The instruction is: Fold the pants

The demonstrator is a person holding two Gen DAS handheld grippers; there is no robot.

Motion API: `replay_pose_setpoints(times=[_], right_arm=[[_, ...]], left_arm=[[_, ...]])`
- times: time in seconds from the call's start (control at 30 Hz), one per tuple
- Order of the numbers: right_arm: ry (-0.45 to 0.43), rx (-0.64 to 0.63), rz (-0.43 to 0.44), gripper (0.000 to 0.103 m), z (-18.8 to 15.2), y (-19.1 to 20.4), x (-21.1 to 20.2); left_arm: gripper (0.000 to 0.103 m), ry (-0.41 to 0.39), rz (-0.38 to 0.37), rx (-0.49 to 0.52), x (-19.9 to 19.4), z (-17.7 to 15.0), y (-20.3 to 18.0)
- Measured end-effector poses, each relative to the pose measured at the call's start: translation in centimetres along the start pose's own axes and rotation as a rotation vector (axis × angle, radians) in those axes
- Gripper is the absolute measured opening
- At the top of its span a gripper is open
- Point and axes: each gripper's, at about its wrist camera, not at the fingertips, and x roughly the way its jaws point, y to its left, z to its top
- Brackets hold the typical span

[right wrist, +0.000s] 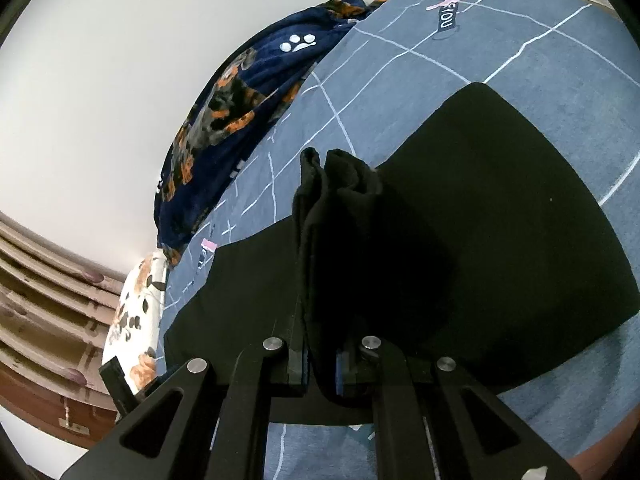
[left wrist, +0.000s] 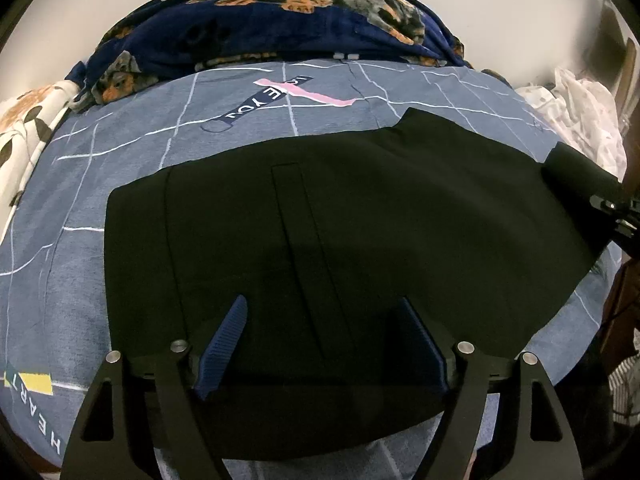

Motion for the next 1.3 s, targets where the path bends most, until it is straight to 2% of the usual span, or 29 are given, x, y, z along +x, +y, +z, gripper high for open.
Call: replay_pose_setpoints(times=[0.57,0.77,0.87,1.0,1.17,1.3], right_arm=[[0.032,-0.054,-0.047,0.013,-0.5,0.8,1.2],[0.054,-0.044,-0.039,0.015,-1.0,0.8,1.7],[0.071,-0.036,-0.028,0.023,-1.2,0.7,1.9],[0.107,-0.005,0.034,0.052,-1.6,0.8,2.4],[0.133,-0.027,0.059,0.063,-2.0,1.6,2.7],[0.155,0.019,0.111,0.064,-2.3,1.0,3.1]], left_arm=[[0.085,0.003,0.007,0.000,0.1,-0.1,-0.1],[0.085,0.005,0.014,0.011,0.1,-0.1,-0.1],[0.085,0.004,0.015,0.014,0.1,-0.2,-0.2],[0.085,0.006,0.017,0.017,0.1,-0.2,-0.2],[0.086,0.005,0.017,0.017,0.1,-0.2,-0.2],[0.086,0.006,0.019,0.021,0.1,-0.2,-0.2]])
